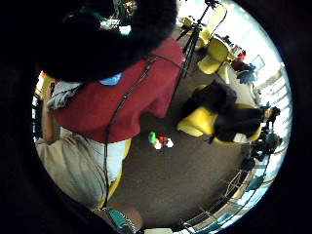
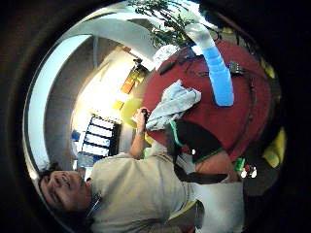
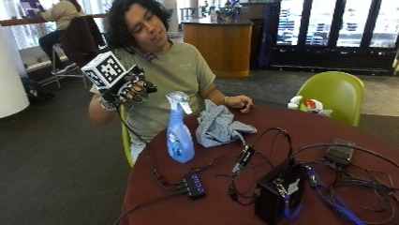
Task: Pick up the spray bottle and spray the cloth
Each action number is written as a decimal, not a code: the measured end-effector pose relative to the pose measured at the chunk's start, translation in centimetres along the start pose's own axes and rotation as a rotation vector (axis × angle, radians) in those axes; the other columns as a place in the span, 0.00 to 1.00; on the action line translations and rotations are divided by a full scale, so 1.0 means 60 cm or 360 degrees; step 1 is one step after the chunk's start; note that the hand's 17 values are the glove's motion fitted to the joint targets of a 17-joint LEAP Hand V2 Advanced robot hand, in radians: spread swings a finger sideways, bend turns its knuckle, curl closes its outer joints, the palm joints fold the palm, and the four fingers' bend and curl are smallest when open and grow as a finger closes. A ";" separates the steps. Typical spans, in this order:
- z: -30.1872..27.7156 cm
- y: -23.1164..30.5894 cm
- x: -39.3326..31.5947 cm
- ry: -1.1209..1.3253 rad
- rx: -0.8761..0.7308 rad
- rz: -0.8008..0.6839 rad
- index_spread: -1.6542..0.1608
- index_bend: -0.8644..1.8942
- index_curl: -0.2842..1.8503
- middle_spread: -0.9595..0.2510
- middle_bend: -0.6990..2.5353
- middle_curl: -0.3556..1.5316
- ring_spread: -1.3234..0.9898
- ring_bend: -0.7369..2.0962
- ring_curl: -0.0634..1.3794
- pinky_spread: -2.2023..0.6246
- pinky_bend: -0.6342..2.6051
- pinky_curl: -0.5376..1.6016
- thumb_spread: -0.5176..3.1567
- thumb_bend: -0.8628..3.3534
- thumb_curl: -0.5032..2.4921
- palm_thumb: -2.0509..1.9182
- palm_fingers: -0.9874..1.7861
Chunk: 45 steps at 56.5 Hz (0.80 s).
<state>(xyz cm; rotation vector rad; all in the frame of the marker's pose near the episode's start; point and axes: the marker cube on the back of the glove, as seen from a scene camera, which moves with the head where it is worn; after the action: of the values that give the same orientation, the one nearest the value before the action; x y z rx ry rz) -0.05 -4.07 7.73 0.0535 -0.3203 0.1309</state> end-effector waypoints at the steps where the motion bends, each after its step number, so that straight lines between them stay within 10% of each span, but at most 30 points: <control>1: 0.005 -0.001 0.000 -0.0029 0.0003 0.0006 0.69 0.36 0.24 0.80 0.28 0.33 0.55 0.38 0.22 0.85 0.33 0.39 0.44 0.21 0.27 0.65 0.49; 22: 0.094 -0.048 0.006 -0.0968 0.0233 0.0149 0.70 0.34 0.21 0.81 0.28 0.35 0.55 0.42 0.25 0.86 0.35 0.41 0.45 0.21 0.31 0.71 0.51; 28: 0.132 -0.079 -0.005 -0.1403 0.0691 0.0397 0.73 0.35 0.21 0.81 0.30 0.37 0.56 0.44 0.26 0.84 0.36 0.41 0.45 0.22 0.32 0.74 0.61; 45: 0.161 -0.136 0.004 -0.1347 0.0820 0.0575 0.77 0.45 0.29 0.69 0.37 0.46 0.50 0.53 0.38 0.71 0.44 0.48 0.45 0.22 0.35 0.77 0.87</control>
<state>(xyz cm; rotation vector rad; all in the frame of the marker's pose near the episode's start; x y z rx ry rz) -1.72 -12.81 16.72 0.5725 -1.1367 0.5522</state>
